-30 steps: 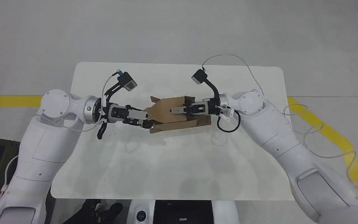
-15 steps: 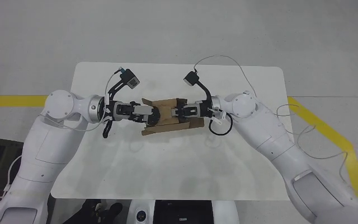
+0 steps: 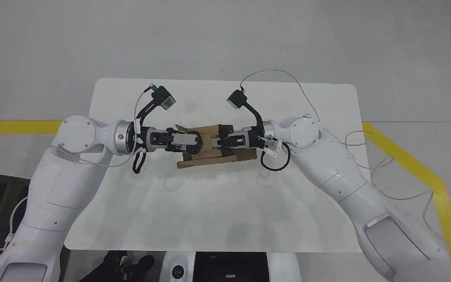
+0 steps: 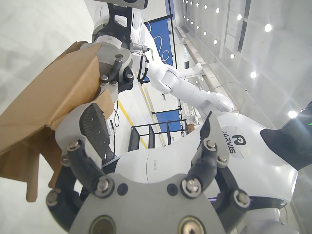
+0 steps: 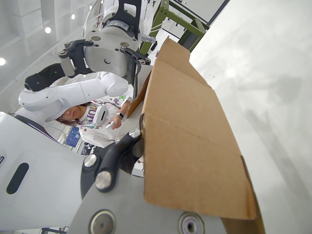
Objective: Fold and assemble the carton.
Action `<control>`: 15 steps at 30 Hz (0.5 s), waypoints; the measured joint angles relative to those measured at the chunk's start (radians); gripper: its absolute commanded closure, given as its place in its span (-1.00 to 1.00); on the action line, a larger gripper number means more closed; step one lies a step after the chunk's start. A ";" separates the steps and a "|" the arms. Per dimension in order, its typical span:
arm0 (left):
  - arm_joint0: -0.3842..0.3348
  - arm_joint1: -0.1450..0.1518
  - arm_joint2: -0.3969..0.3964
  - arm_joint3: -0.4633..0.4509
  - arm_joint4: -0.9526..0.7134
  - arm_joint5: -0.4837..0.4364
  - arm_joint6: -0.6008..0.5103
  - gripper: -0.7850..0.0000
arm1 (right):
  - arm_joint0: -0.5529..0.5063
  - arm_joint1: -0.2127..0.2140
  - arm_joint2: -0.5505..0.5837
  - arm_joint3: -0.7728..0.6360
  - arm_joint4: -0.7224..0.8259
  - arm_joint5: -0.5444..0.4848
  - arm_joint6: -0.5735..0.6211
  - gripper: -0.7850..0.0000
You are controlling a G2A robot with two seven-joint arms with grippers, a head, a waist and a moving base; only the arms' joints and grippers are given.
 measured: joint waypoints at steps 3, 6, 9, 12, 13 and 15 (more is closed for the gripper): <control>0.003 0.000 -0.002 -0.003 0.001 0.000 0.003 -1.00 | -0.005 0.000 0.012 0.008 0.002 -0.002 -0.002 1.00; 0.005 0.000 -0.006 -0.005 -0.007 0.002 0.003 -1.00 | -0.017 0.004 0.034 0.018 0.003 -0.005 -0.006 1.00; 0.006 0.001 -0.015 -0.003 -0.018 0.004 0.002 -1.00 | -0.032 0.014 0.062 0.018 0.003 -0.005 0.002 1.00; 0.004 0.001 -0.022 0.009 -0.018 0.004 0.004 -1.00 | -0.052 0.027 0.095 0.006 0.002 0.002 0.018 1.00; 0.003 0.001 -0.023 0.014 -0.015 0.003 0.006 -1.00 | -0.059 0.031 0.105 0.000 0.001 0.006 0.026 1.00; 0.000 0.001 -0.024 0.027 -0.007 0.001 0.011 -1.00 | -0.075 0.041 0.124 -0.018 -0.004 0.021 0.050 1.00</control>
